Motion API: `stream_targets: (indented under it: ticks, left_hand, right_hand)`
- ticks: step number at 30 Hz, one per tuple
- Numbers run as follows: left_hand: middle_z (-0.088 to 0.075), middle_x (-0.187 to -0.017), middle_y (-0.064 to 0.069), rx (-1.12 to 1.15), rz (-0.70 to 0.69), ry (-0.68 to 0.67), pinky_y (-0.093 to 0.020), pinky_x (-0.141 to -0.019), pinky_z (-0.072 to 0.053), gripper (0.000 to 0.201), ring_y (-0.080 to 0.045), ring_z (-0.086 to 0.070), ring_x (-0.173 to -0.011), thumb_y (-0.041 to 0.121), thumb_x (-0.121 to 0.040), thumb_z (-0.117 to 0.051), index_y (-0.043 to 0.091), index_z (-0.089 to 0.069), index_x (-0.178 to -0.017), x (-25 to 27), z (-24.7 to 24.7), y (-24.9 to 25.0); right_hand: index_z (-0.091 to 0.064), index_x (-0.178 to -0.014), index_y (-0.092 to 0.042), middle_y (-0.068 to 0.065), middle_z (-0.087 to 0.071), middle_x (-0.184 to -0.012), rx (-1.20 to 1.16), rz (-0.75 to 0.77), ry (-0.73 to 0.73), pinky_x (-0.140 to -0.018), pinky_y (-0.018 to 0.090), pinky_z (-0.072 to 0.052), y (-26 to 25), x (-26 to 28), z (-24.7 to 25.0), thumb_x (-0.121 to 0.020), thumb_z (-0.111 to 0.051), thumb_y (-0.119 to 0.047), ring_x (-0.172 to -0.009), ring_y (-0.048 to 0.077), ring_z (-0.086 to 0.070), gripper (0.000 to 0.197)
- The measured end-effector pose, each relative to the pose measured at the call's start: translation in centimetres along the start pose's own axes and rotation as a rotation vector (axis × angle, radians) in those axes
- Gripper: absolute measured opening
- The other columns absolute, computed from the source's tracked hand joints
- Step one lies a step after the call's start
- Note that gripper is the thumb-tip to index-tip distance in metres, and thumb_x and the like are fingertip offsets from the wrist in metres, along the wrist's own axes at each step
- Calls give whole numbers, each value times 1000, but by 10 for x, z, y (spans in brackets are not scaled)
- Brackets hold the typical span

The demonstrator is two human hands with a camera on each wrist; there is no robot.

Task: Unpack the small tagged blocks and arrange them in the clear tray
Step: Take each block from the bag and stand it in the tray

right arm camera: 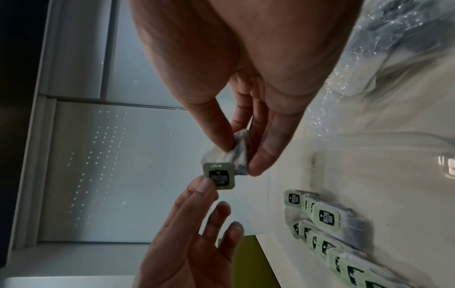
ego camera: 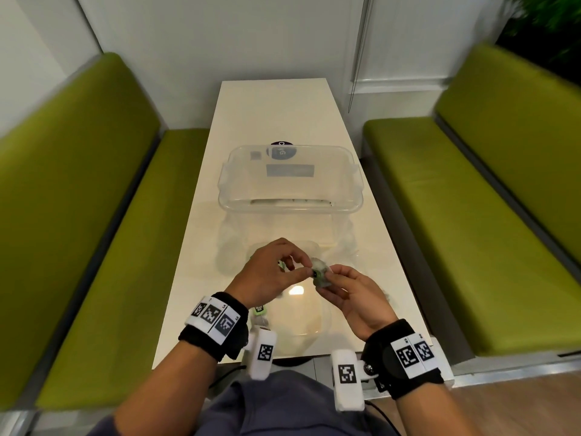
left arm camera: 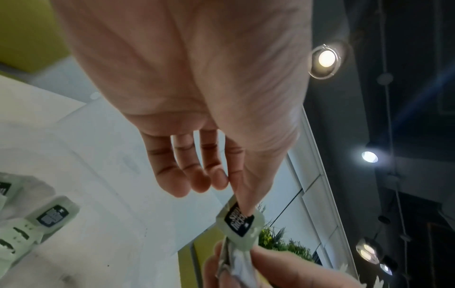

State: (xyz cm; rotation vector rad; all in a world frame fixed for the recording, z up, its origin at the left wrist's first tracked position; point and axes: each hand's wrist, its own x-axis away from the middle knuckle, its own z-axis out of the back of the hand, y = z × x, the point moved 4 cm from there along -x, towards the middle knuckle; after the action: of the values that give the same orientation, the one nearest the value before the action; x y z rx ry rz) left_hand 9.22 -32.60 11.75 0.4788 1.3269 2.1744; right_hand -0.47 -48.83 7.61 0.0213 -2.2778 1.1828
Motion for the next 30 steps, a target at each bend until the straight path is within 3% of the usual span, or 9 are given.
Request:
stream_targets:
  ticks: [4,8,14,19,25,27,30]
  left_hand:
    - [-75,-91,3,142,42,-3,-43,-81,-56,6,-21,-67,-85,21,-87,-81,21,-75,-89,1,3,2]
    - [-75,-88,0,237,65,-19,-33,-70,-53,5,-11,-64,-74,11,-91,-76,8,-73,-95,1,7,3]
    - [-72,-89,-9,325,82,-27,-29,-70,-57,11,-22,-68,-76,5,-95,-70,5,-71,-105,1,7,2]
    - [-73,-99,-17,297,83,-40,-38,-80,-61,12,-24,-72,-79,9,-96,-70,9,-73,-107,1,3,1]
    - [-72,-94,2,203,86,-76,-50,-86,-60,24,-32,-72,-84,19,-85,-82,23,-72,-106,3,-1,1]
    - [-71,-96,2,150,81,-67,-46,-80,-60,27,-32,-71,-86,25,-82,-84,29,-70,-104,3,-3,3]
    - [-70,-95,3,68,67,-30,-29,-67,-54,26,-21,-69,-80,28,-83,-84,32,-67,-102,2,-4,6]
  right_hand:
    - [-60,-101,-4,23,-71,-101,-17,5,-23,-86,38,-62,-2,2,-6,-94,-58,7,-91,32,-72,13]
    - [-66,-119,0,26,-71,-111,90,18,-75,-88,38,-61,-4,6,-11,-96,-50,10,-96,32,-69,31]
    - [-68,-118,0,25,-71,-117,205,65,-107,-92,38,-60,-5,10,-18,-97,-53,5,-105,34,-71,26]
    - [-68,-118,3,27,-71,-118,185,78,-88,-96,39,-58,-4,11,-20,-99,-59,-8,-116,40,-66,23]
    - [-69,-115,4,22,-74,-113,132,81,-86,-99,43,-56,-8,12,-20,-103,-55,-12,-106,33,-71,24]
    - [-70,-115,3,20,-75,-113,134,84,-91,-98,41,-57,-9,13,-21,-103,-54,-12,-105,31,-72,25]
    - [-71,-114,3,21,-74,-114,129,94,-82,-97,41,-57,-10,11,-22,-103,-54,-12,-103,30,-73,25]
